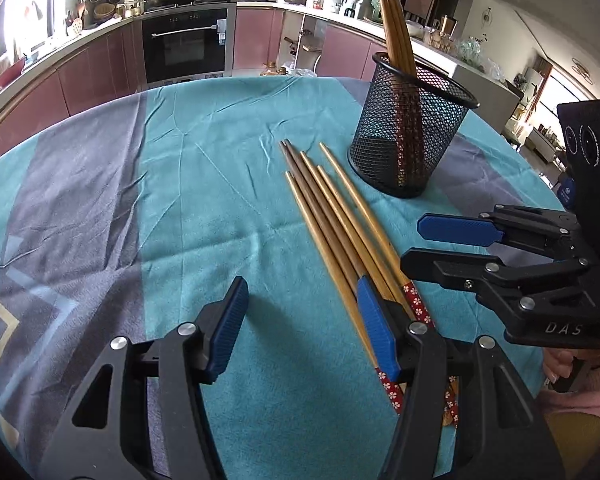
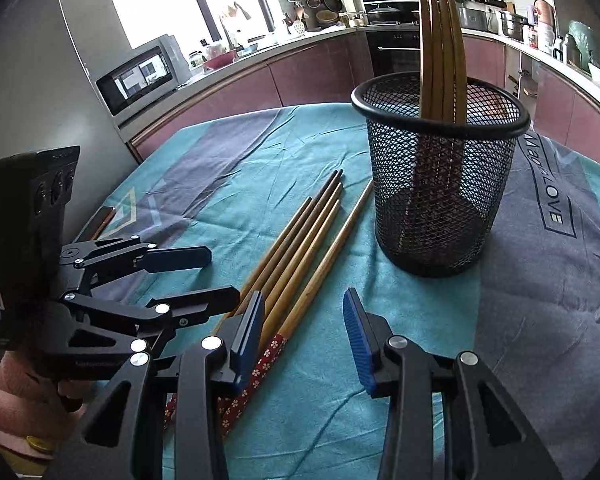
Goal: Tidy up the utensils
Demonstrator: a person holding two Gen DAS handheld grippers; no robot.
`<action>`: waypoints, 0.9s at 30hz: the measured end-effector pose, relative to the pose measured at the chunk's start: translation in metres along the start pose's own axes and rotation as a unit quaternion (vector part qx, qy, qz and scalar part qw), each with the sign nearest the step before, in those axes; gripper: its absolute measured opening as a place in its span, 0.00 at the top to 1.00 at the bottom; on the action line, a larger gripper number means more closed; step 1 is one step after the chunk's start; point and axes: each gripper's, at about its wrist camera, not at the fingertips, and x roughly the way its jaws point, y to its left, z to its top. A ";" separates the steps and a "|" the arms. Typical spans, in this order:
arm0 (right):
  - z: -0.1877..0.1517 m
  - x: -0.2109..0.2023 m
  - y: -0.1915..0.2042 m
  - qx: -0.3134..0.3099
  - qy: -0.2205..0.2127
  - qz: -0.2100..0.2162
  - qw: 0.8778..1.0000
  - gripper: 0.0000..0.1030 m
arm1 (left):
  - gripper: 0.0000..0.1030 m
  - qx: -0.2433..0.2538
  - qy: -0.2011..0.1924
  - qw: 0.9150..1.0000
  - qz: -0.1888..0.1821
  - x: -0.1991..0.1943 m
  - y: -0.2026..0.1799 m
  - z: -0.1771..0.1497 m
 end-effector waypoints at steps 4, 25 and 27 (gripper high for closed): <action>-0.002 0.005 0.003 -0.005 0.007 -0.011 1.000 0.64 | 0.46 0.008 0.002 1.000 0.008 0.002 -0.005 0.003; -0.007 0.007 -0.002 -0.016 0.029 -0.049 0.998 0.77 | 0.58 0.026 -0.001 0.999 0.041 0.007 -0.005 0.003; -0.005 0.008 -0.003 -0.017 0.029 -0.054 0.998 0.77 | 0.59 0.025 0.002 0.999 0.040 0.009 -0.004 0.006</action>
